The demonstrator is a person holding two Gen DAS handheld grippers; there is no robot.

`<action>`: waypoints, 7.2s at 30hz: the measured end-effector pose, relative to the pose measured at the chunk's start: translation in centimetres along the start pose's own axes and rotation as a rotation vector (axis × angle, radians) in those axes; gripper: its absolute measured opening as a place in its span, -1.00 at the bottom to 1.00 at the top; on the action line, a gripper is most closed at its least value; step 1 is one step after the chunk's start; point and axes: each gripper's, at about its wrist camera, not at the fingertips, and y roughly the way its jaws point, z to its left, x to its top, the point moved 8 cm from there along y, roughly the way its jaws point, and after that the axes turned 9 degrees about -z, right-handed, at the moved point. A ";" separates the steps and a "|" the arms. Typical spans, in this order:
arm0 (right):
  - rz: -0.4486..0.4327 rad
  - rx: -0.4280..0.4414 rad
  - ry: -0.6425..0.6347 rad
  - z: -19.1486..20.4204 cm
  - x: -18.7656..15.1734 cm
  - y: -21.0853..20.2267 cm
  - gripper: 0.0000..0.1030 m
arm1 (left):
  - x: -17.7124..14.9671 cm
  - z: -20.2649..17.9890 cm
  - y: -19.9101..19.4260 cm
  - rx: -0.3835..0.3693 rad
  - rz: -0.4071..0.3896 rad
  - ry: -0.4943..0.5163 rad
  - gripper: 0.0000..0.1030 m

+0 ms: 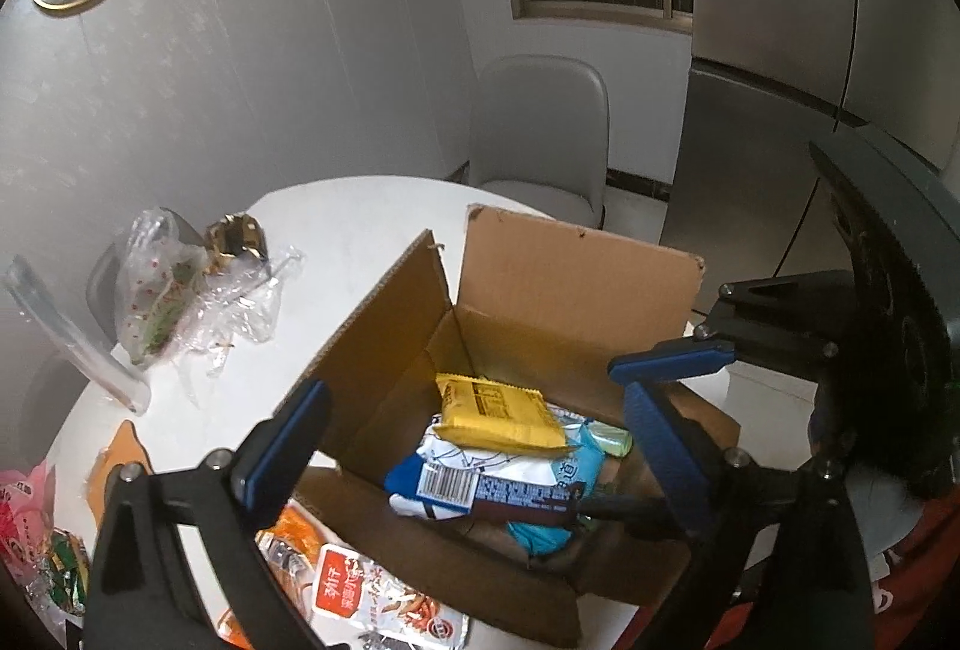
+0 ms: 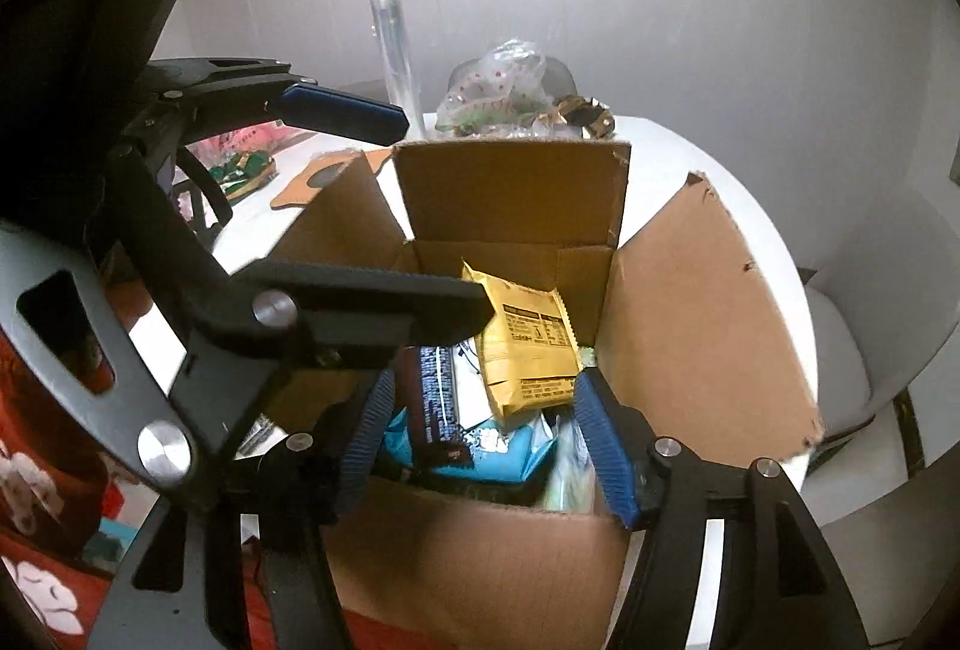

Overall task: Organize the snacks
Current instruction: 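Carry the yellow pack and green-white bar into the box and release both, then withdraw both tools from the box back toward the snacks, then grasp the dark seaweed bar with the left tool while the right tool grasps the red-white squid pouch, then carry the dark bar and squid pouch into the box and release both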

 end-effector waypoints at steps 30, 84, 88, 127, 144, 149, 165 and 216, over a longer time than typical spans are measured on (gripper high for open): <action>-0.105 0.133 -0.235 18.4 -1.0 -2.1 0.18 | -13.2 10.6 -17.3 0.225 -0.179 -0.271 0.89; -0.117 -0.097 -0.234 16.6 -8.5 9.8 0.19 | -32.4 10.7 -8.3 0.377 -0.044 -0.495 -0.22; -0.052 -0.157 -0.309 16.3 -7.8 12.8 0.25 | -32.6 11.1 -8.5 0.349 -0.064 -0.514 -0.22; 0.021 -0.067 -0.244 15.3 -7.1 14.7 0.27 | -32.3 11.5 -8.1 0.321 -0.083 -0.534 -0.22; 0.104 -0.099 -0.184 13.9 -7.6 17.4 0.23 | -32.4 11.8 -8.3 0.316 -0.092 -0.560 -0.21; 0.077 -0.122 -0.187 13.8 -7.7 17.1 0.00 | -32.4 11.7 -8.3 0.313 -0.092 -0.554 -0.21; 0.033 -0.054 -0.299 18.2 -9.7 13.7 0.60 | -32.5 11.5 -8.4 0.332 -0.091 -0.552 -0.21; -0.076 0.155 -0.227 17.7 -8.9 11.4 0.26 | -31.2 10.1 -8.3 0.394 -0.021 -0.458 -0.21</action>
